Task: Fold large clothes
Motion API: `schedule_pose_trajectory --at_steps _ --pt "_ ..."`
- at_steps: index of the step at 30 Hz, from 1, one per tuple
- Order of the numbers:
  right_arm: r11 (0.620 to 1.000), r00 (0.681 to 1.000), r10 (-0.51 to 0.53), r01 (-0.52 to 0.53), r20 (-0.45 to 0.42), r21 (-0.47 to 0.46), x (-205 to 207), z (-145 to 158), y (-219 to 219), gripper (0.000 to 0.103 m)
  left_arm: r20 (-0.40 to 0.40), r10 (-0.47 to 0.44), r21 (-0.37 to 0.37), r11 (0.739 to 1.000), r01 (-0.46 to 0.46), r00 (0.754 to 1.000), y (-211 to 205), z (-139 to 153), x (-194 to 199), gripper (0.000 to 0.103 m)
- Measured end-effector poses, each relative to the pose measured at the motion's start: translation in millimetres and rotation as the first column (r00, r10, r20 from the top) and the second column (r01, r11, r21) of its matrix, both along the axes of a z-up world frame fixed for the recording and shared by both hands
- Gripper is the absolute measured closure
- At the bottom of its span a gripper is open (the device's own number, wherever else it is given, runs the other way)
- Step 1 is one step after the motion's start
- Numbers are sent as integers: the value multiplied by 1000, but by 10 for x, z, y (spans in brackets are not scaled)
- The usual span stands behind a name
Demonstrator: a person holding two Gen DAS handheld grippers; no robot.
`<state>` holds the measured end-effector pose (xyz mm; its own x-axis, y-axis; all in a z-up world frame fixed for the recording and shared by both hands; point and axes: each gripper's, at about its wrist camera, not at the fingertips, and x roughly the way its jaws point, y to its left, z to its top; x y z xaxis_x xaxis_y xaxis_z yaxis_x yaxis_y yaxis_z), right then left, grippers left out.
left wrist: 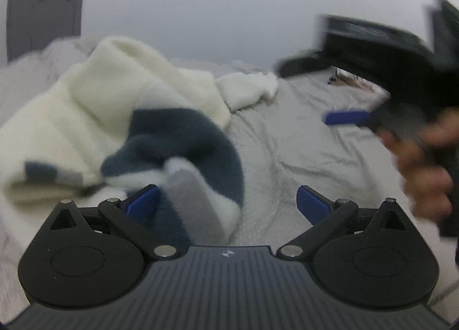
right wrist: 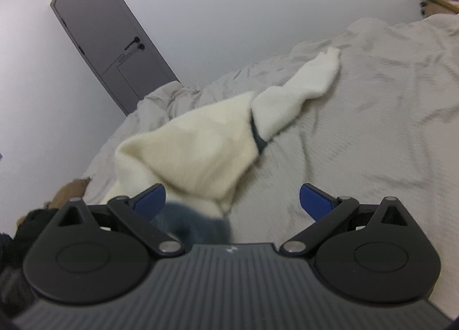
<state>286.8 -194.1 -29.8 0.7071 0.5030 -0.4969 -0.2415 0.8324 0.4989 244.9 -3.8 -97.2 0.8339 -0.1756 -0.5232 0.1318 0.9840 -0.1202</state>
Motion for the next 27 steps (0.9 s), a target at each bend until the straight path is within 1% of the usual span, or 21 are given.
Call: schedule_pose_trajectory --at_steps 4,7,9,11,12,13,15,16,18,19,21,23,25,26,27 --pt "999 1000 29 -28 -9 38 458 -202 122 2 -1 19 9 1000 -19 1000 -9 -111 66 2" --pt "996 998 46 -43 -36 78 788 -401 238 2 3 42 53 998 -42 999 2 -193 125 6" --pt "993 997 54 -48 -56 108 982 -528 305 2 -12 61 106 993 -59 998 -12 -235 163 12" --pt "990 995 71 -62 -66 130 1160 -637 382 8 -24 80 149 986 -76 997 -58 -273 193 13" --pt "988 994 86 -76 -72 132 1250 -691 425 15 -30 82 174 982 -76 996 -96 -286 203 13" --pt "987 992 101 -90 -81 130 1339 -741 479 19 -26 81 198 977 -74 996 -127 -295 199 13" --pt "986 988 124 -111 -97 121 1461 -818 581 20 -12 84 239 968 -79 996 -167 -327 190 17" --pt "984 985 139 -126 -104 123 1504 -844 638 23 -5 87 243 966 -84 996 -169 -337 189 18" --pt "981 979 165 -150 -120 125 1572 -876 742 25 1 94 255 963 -91 996 -155 -372 210 22" --pt "981 978 165 -150 -124 122 1590 -889 773 28 -1 94 257 962 -90 996 -99 -368 182 24" --pt "983 980 154 -139 -128 124 1608 -893 784 31 -17 106 218 971 -100 994 9 -352 202 33" --pt "982 980 162 -149 -114 116 1595 -889 766 43 -20 122 174 978 -117 992 115 -331 184 41" --pt "982 982 166 -156 -96 104 1555 -871 712 62 -35 132 123 984 -127 991 216 -313 206 45" --pt "983 983 164 -155 -87 104 1532 -855 677 68 -38 142 96 986 -138 989 264 -301 223 48" --pt "983 985 159 -151 -74 102 1497 -820 652 77 -36 149 82 986 -146 988 301 -288 216 51"
